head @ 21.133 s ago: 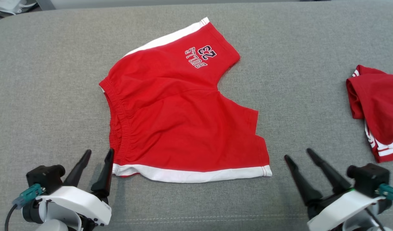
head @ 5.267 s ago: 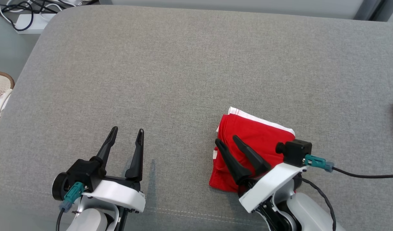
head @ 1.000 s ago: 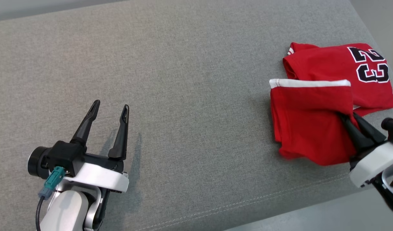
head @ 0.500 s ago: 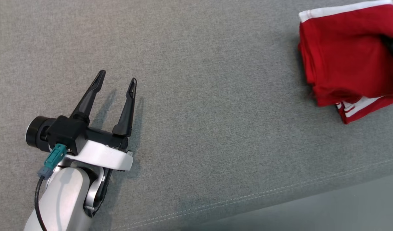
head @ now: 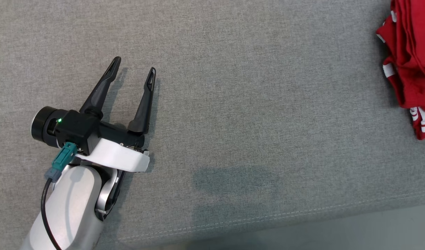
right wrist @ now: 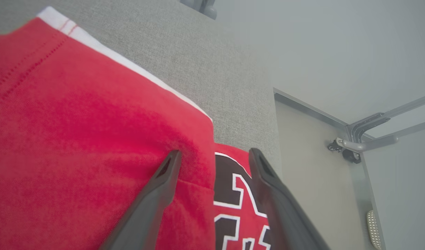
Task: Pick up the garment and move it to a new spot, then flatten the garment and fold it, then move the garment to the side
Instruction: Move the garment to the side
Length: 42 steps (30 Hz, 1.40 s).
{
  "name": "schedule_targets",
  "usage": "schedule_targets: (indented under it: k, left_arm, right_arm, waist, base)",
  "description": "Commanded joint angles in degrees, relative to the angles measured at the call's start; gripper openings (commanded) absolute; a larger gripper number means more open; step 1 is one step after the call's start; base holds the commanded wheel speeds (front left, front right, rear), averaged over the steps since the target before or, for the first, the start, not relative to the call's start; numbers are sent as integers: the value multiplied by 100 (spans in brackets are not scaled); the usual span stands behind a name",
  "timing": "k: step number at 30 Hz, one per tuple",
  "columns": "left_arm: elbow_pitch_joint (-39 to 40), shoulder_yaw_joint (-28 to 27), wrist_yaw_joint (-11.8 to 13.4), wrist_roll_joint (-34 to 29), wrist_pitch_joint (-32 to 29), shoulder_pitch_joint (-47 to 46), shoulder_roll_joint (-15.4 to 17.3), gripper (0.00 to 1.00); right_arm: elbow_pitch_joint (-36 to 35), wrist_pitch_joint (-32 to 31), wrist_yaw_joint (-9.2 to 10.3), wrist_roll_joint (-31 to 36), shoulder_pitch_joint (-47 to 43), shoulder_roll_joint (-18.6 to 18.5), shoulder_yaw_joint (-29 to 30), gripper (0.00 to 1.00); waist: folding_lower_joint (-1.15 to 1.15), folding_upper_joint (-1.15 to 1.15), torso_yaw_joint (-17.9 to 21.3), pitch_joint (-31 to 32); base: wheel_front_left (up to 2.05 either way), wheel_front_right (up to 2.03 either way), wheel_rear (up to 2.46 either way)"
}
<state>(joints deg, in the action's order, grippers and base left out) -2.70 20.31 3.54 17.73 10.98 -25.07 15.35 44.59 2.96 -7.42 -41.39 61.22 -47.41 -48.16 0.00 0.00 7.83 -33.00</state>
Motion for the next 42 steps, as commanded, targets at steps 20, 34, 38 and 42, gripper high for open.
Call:
schedule_targets:
  k: [20,34,38,42]
  left_arm:
    - [-260,-535,240,337,278,612,147,100]
    - [-161,-825,399,581,326,1432,301,100]
    - [-202,-809,361,644,328,1629,322,100]
    - [-248,-777,326,695,323,1796,341,100]
  right_arm:
    - [-1411,1202,-7,1275,-2008,1336,2435,100]
    - [-3977,1053,-7,2662,-5072,3585,4210,100]
    - [-4224,948,-7,2852,-5613,3918,4398,100]
    - [-4354,870,-7,2966,-6024,4097,4521,100]
  waist:
    - [0,0,-190,1353]
    - [0,0,-872,2209]
    - [0,0,-961,2448]
    - [0,0,-967,2658]
  base:
    - [0,0,0]
    - [0,0,0]
    - [0,0,0]
    - [0,0,0]
